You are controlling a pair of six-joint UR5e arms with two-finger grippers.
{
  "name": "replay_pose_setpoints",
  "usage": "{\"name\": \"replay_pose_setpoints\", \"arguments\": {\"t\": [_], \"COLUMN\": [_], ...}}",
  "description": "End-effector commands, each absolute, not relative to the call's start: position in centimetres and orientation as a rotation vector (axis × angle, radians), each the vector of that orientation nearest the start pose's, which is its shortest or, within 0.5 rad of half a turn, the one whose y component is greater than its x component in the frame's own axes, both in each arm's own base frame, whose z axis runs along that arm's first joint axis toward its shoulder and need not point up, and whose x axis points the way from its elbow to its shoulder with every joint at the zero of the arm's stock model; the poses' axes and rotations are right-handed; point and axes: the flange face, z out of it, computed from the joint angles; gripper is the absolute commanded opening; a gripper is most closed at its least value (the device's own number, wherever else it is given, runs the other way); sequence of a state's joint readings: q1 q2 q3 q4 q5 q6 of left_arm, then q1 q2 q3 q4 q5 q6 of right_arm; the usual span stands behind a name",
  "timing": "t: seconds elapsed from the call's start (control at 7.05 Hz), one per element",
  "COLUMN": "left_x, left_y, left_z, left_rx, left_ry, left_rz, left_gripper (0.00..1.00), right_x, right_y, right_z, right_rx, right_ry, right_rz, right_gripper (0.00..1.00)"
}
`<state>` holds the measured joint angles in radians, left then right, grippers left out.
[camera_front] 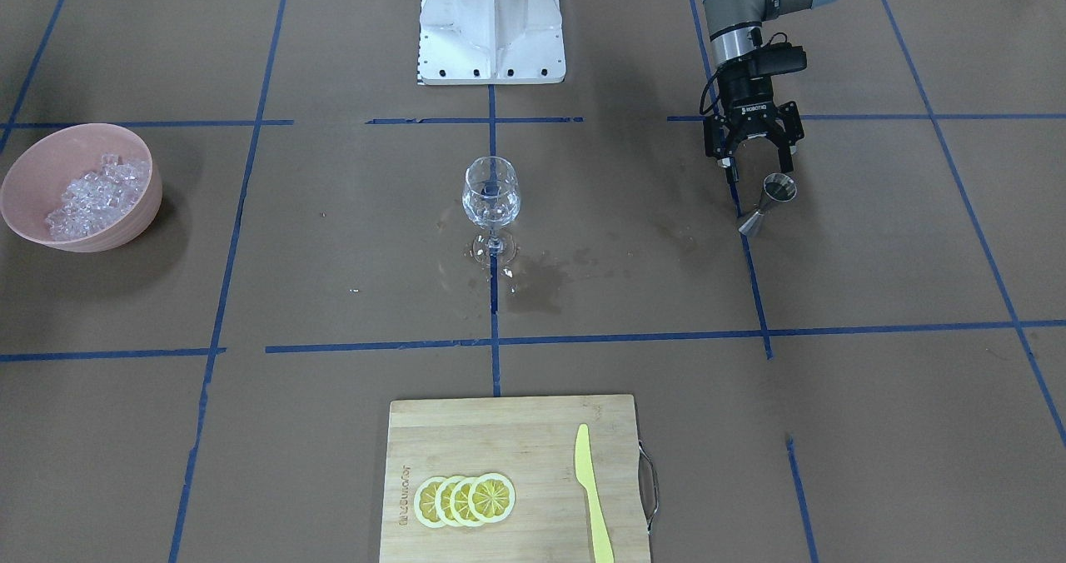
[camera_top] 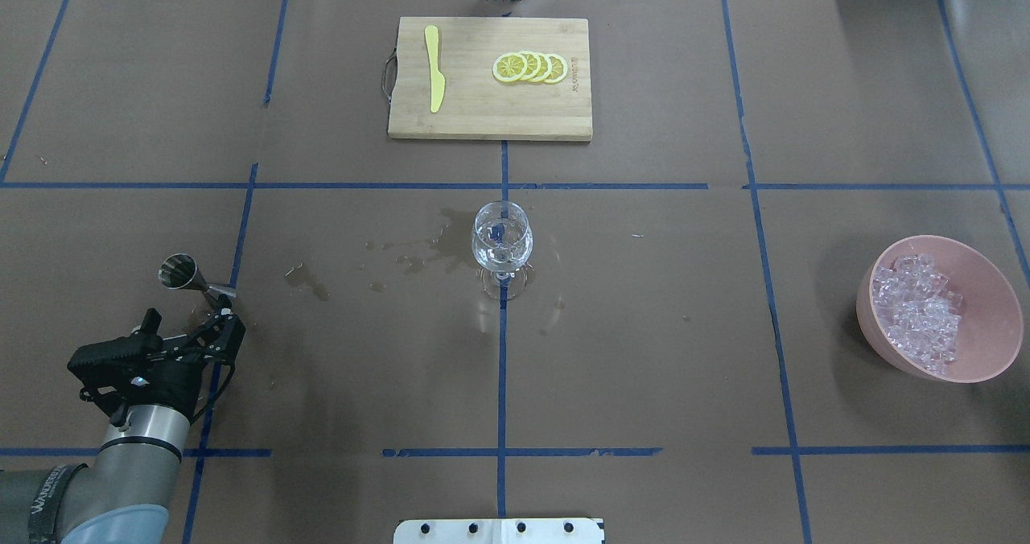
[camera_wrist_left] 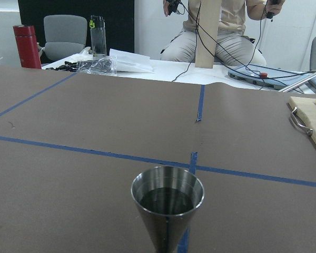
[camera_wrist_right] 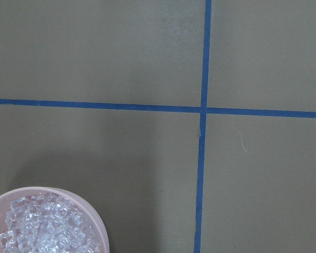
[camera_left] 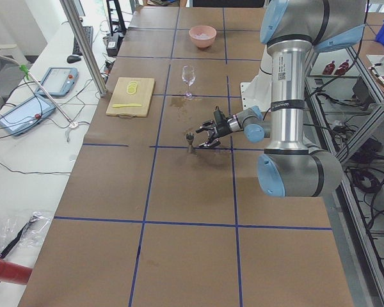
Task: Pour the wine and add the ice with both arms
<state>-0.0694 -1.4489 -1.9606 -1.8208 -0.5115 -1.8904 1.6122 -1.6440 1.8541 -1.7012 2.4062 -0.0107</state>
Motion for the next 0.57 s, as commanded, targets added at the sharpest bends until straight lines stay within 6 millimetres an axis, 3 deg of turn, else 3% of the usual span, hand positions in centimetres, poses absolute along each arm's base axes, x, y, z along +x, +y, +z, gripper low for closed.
{"name": "replay_pose_setpoints", "arguments": {"t": [0.0, 0.28, 0.43], "left_x": [42.2, 44.6, 44.9], "left_y": [-25.4, -26.1, -26.6], "left_z": [48.5, 48.7, 48.5], "left_rx": [1.014, 1.018, 1.022], "left_ry": [0.576, 0.569, 0.566], "left_rz": [-0.615, -0.624, -0.631], "left_gripper": [0.99, 0.98, 0.98], "right_x": [7.9, 7.9, 7.9], "right_y": [-45.4, -45.3, -45.3], "right_z": [56.3, 56.5, 56.5], "right_rx": [0.097, 0.095, 0.095], "right_ry": [-0.832, -0.829, -0.830], "right_rz": [-0.003, -0.002, -0.002], "right_gripper": [1.00, 1.00, 1.00]}}
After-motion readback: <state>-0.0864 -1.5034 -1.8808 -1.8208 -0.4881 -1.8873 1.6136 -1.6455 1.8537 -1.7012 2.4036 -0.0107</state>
